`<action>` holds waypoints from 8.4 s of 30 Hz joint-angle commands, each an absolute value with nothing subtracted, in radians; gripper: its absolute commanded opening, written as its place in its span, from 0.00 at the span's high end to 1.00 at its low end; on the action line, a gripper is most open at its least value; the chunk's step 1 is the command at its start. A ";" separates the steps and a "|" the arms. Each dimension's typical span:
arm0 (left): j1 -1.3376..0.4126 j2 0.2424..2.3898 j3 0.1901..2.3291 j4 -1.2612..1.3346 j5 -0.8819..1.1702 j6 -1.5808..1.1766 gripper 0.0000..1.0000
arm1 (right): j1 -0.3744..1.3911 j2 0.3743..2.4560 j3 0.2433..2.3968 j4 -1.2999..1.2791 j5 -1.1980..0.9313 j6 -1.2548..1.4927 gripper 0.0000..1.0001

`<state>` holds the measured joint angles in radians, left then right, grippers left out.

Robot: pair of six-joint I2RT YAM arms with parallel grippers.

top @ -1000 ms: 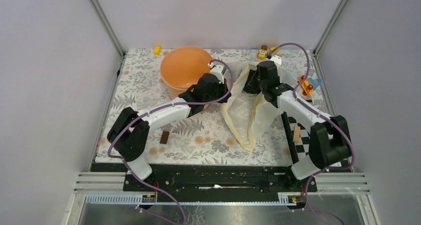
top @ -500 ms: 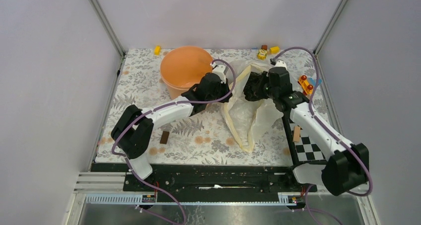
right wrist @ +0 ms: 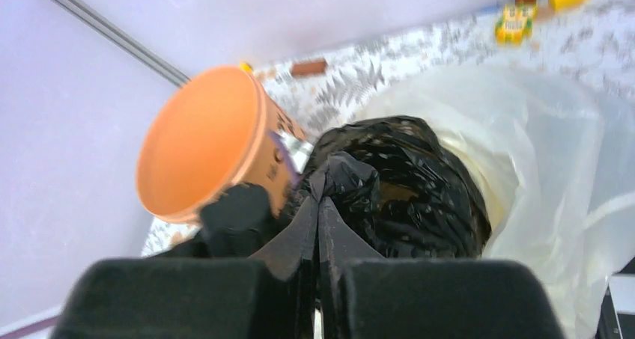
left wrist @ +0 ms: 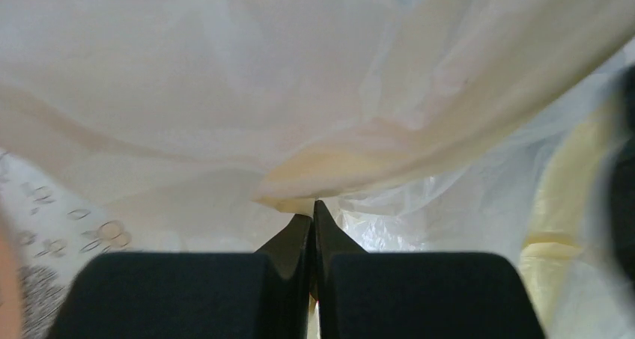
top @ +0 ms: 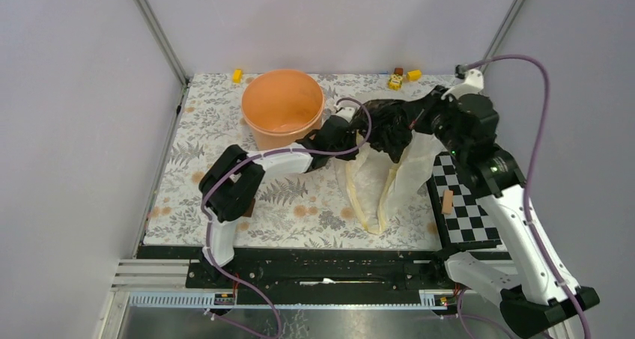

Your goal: Put the trash bags into the trash bin

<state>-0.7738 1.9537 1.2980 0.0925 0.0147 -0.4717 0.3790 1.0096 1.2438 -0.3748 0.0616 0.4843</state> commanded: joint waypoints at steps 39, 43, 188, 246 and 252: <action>-0.715 0.909 0.807 -0.318 -0.089 -0.550 0.06 | 0.549 1.179 1.154 -0.423 -0.213 0.387 0.15; -0.716 0.934 0.750 -0.289 -0.070 -0.577 0.05 | 0.549 1.232 1.115 -0.428 -0.035 0.386 0.09; -0.637 0.909 0.871 -0.289 -0.074 -0.590 1.00 | 0.454 1.249 1.112 -0.456 -0.019 0.353 1.00; -0.638 0.941 1.128 -0.274 0.151 -0.566 1.00 | 0.454 0.959 1.429 -0.764 0.260 0.334 1.00; -0.638 0.890 1.163 -0.336 0.045 -0.513 1.00 | 0.453 0.943 1.403 -0.765 0.303 0.331 0.99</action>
